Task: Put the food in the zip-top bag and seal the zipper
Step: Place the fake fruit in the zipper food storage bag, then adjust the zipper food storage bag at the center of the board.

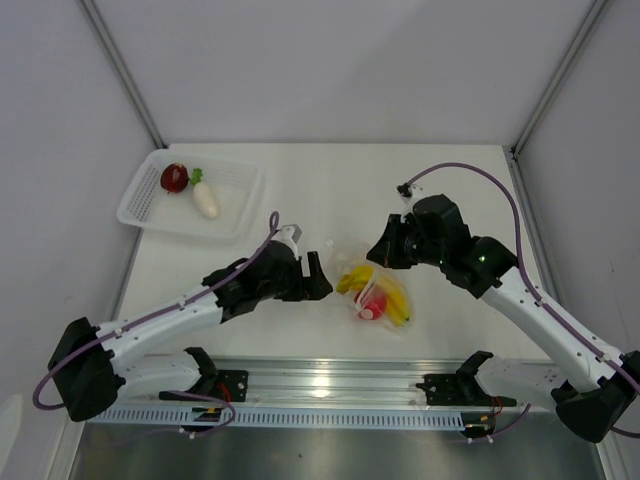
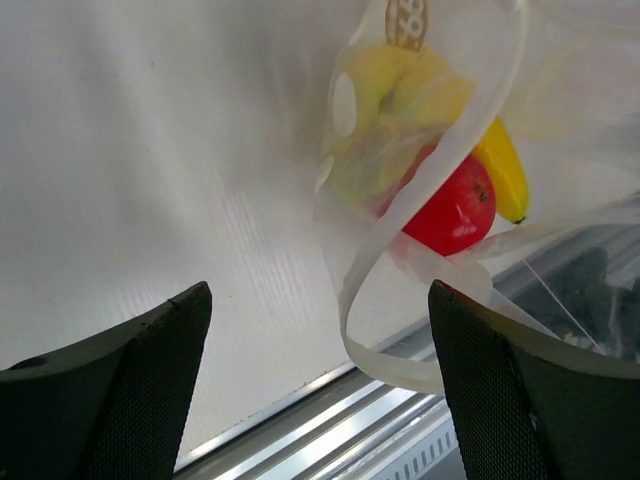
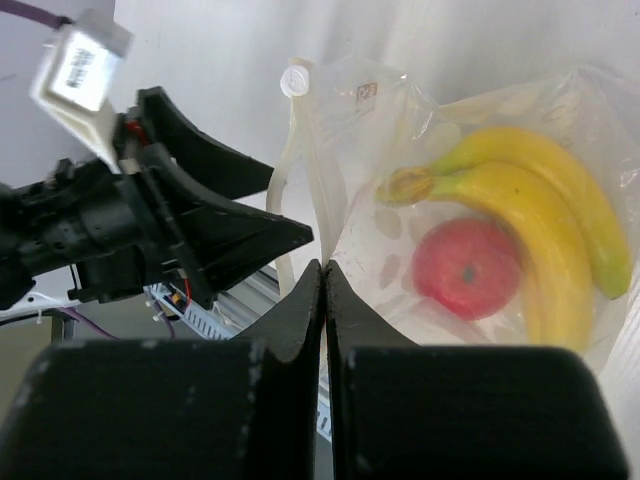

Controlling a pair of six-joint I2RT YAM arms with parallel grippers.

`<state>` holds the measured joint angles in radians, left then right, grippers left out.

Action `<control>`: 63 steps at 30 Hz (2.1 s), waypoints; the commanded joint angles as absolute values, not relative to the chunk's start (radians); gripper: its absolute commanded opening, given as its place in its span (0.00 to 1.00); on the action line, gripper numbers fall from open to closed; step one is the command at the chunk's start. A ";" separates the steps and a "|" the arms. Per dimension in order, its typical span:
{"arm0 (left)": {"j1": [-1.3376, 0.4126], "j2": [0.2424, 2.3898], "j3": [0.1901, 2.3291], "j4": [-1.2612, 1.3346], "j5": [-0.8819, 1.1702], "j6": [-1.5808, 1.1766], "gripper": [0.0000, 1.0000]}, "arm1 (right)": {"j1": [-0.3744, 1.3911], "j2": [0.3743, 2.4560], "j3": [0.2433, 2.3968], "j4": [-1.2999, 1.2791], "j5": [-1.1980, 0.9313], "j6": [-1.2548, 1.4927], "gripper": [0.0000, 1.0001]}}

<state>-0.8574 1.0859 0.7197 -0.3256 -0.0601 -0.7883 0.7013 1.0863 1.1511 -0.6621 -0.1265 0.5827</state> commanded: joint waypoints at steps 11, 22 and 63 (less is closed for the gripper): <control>-0.862 1.190 0.958 -0.250 0.208 -0.663 0.01 | 0.703 1.013 1.187 -0.736 0.033 0.532 0.00; -0.862 1.223 1.238 -0.342 0.502 -0.603 0.01 | 0.696 0.878 1.219 -0.772 0.218 0.362 0.00; -0.674 1.118 1.075 -0.472 0.040 -0.554 1.00 | 0.690 0.910 1.052 -0.675 0.080 0.448 0.00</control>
